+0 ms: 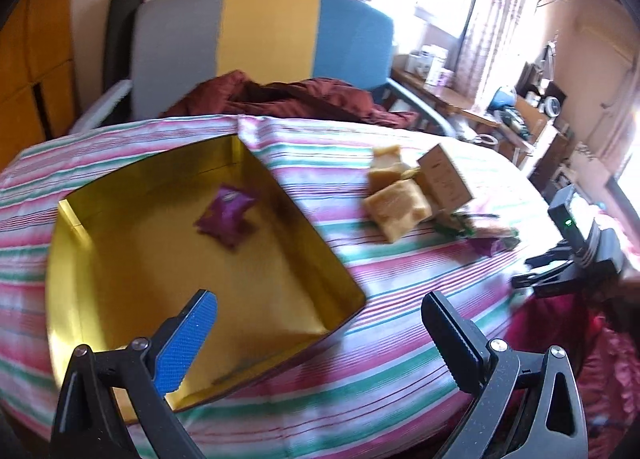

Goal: Organize objects
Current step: 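Move the right tool to a clear plastic bag and grasp it, then grasp a second yellow sponge with the left tool while the right lifts the bag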

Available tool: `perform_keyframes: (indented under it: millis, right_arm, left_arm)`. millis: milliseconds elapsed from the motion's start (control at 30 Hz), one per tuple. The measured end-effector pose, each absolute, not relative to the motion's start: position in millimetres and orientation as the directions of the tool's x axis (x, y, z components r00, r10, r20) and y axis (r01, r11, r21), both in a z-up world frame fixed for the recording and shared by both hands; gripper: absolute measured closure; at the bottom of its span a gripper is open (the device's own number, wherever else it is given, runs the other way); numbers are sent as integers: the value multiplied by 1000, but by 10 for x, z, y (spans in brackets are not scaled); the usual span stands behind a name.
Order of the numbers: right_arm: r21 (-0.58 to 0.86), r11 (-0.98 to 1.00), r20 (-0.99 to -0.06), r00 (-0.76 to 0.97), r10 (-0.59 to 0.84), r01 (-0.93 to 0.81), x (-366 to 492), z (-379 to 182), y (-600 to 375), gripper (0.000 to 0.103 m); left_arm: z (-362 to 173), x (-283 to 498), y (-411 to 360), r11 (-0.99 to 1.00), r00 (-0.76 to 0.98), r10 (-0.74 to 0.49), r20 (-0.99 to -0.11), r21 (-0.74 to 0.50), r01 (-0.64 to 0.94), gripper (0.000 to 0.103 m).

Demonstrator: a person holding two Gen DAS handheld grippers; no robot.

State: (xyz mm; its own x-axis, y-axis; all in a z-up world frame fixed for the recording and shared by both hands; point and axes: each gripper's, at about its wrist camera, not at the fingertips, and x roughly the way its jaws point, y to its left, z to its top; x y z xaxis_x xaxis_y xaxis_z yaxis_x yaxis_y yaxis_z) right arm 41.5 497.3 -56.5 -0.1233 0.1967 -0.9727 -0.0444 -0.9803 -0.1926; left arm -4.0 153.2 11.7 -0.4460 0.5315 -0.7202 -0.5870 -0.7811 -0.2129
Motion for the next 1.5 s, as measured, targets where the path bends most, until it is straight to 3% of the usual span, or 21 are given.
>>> perform_keyframes:
  millis: [433,633,867,933,1000,1500]
  right_arm:
    - [-60,-991,-952,-291,94,-123,557,-364,5074,57]
    - [-35,-990,-942,-325,78,-136,616,-334,5104,57]
    - [4,-989,-933,-356,50,-148,683,-349,5153,57]
    - [7,-989,-931,-363,49,-151,692,-325,5135,57]
    - [11,-987,-927,-372,51,-160,717,-311,5141,58]
    - [-46,-966,-896,-416,153,-256,702,-272,5170,59]
  left_arm:
    - [39,-588,2763,-680,-221,619,-754,-373,-631,0]
    - [-297,-929,3176,-716,-136,593,-793,-443,-540,0]
    - [-639,-1132,3325,-776,-121,537,-835,-433,-460,0]
    - [-677,-1123,3354,-765,-119,548,-828,-438,-473,4]
    - [-699,-1070,3378,-758,-125,542,-831,-420,-499,33]
    - [51,-301,2609,-665,-257,638,-726,-350,-660,33]
